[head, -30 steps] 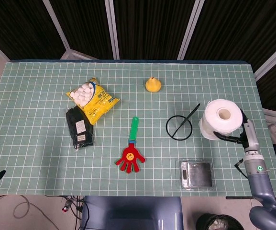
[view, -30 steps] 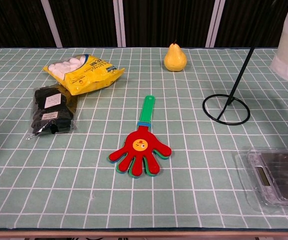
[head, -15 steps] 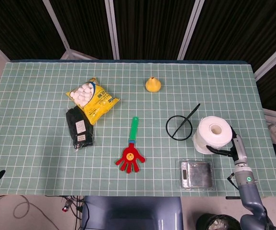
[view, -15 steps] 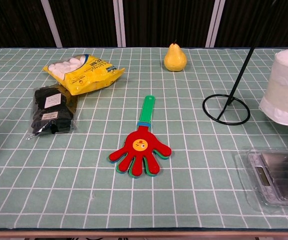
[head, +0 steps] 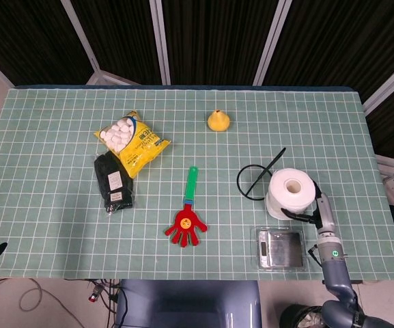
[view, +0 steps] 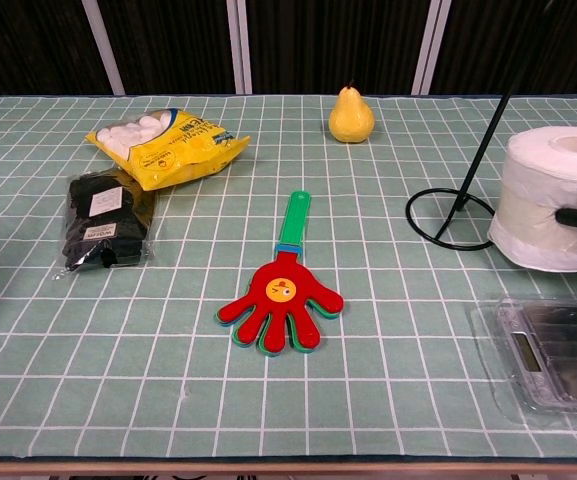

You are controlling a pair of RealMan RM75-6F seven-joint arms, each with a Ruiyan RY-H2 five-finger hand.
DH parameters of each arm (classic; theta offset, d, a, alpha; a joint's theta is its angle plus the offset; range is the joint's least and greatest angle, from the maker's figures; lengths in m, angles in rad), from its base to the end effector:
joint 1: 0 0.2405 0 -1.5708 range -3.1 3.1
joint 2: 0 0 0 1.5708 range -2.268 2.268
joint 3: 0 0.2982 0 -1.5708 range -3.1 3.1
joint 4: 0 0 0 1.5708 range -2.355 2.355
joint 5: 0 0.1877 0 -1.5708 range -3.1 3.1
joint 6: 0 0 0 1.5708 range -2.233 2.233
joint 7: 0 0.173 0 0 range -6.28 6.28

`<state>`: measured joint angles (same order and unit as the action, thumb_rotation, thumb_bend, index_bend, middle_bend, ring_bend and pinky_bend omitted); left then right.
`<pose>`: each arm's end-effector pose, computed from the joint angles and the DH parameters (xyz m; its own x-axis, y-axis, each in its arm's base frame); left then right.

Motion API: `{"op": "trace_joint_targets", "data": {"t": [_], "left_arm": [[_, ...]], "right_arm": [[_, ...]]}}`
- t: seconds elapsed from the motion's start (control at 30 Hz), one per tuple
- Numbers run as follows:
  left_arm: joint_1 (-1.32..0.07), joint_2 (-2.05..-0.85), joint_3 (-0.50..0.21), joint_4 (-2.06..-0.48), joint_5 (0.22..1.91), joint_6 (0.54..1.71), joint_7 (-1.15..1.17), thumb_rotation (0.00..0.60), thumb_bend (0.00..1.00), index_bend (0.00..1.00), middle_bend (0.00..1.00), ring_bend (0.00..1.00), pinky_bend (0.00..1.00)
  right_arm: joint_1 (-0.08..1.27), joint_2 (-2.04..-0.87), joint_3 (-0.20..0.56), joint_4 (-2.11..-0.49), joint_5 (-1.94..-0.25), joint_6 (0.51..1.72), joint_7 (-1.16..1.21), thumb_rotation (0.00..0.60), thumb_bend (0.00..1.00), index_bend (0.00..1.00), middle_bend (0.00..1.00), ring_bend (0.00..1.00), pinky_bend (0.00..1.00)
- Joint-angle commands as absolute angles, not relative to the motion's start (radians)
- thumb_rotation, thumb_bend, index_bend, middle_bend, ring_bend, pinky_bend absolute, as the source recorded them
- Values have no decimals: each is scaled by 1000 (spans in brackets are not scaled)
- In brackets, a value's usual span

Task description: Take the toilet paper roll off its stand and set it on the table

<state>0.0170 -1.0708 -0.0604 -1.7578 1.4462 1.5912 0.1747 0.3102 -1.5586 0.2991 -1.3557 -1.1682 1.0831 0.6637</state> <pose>-0.3368 0.1768 0.2242 0.4697 -0.0507 0.8814 0.8771 0.1399 -0.4594 -0.3331 -0.3252 0.0483 -0.5569 -0.0198 0.8303 -0.8174 0.1901 -0.5438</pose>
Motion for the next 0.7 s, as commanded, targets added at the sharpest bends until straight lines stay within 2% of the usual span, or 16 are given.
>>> {"op": "trace_joint_targets", "data": {"t": [0.03, 0.2, 0.27, 0.33, 0.43, 0.57, 0.7], "left_arm": [[17, -1071, -61, -1758, 1445, 1591, 175, 600, 116, 133, 0, 0, 0], [18, -1070, -61, -1759, 1446, 1593, 175, 600, 116, 133, 0, 0, 0], [18, -1070, -60, -1759, 1446, 1592, 175, 600, 116, 133, 0, 0, 0], [17, -1071, -60, -1759, 1447, 1591, 177, 600, 116, 133, 0, 0, 0], [16, -1072, -57, -1759, 1449, 1588, 181, 600, 116, 133, 0, 0, 0], [18, -1072, -58, -1760, 1449, 1592, 180, 600, 116, 133, 0, 0, 0], [18, -1071, -60, -1759, 1445, 1592, 179, 600, 116, 133, 0, 0, 0]], "right_arm": [[322, -1580, 305, -1325, -1152, 1073, 646, 600, 0, 265, 220, 159, 0], [334, -1590, 313, -1288, -1134, 1040, 652, 600, 0, 249, 211, 136, 0], [331, -1581, 308, -1290, -1139, 1029, 658, 600, 0, 174, 163, 79, 0], [331, -1560, 299, -1302, -1144, 999, 671, 600, 0, 71, 73, 16, 0], [333, -1524, 282, -1316, -1162, 950, 698, 600, 0, 3, 3, 0, 0], [337, -1475, 263, -1338, -1195, 910, 719, 600, 0, 0, 0, 0, 0], [323, -1411, 257, -1383, -1229, 922, 736, 600, 0, 0, 0, 0, 0]]}}
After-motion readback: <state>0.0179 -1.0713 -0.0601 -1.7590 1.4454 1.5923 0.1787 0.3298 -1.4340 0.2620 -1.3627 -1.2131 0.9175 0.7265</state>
